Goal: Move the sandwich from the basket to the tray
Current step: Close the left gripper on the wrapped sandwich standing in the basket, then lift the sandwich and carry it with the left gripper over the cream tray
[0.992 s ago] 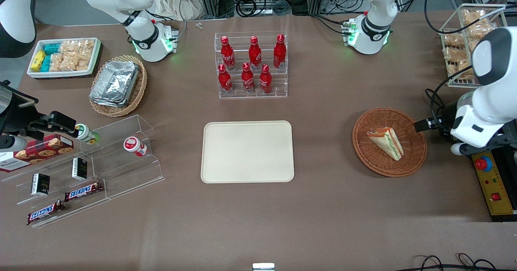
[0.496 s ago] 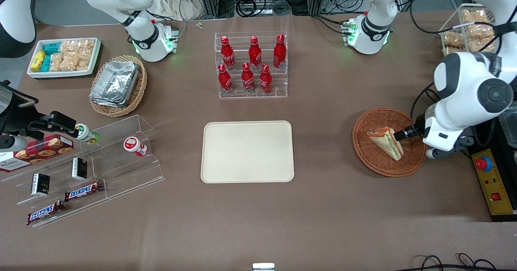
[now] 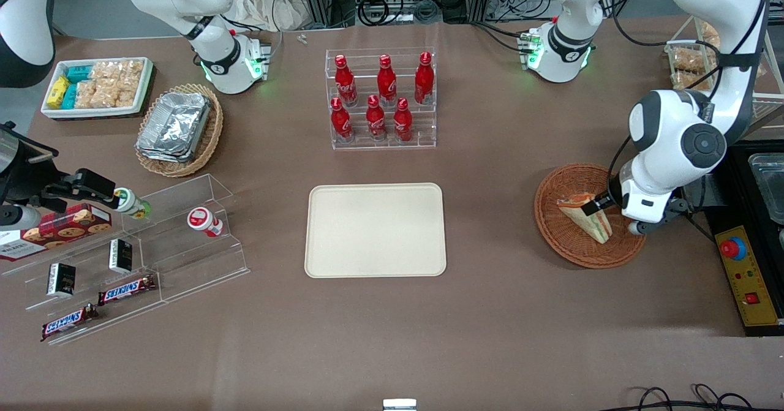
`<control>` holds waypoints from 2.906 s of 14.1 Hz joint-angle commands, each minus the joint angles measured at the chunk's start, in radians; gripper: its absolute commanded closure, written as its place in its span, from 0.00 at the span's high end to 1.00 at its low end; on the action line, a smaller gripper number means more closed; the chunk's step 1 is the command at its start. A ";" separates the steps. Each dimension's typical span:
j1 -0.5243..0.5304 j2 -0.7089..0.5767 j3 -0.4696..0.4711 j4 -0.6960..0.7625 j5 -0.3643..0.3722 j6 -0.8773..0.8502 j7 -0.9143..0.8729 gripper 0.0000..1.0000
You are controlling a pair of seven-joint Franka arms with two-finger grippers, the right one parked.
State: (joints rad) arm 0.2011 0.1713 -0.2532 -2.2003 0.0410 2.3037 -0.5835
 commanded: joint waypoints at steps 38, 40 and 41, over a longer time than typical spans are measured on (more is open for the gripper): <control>-0.158 0.106 -0.218 0.697 0.016 -0.616 -0.081 0.14; -0.234 0.160 -0.218 0.729 0.052 -0.612 -0.079 0.14; -0.277 0.184 -0.218 0.734 0.083 -0.593 -0.078 0.14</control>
State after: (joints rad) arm -0.0042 0.2804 -0.4730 -1.5327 0.0698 1.7057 -0.6736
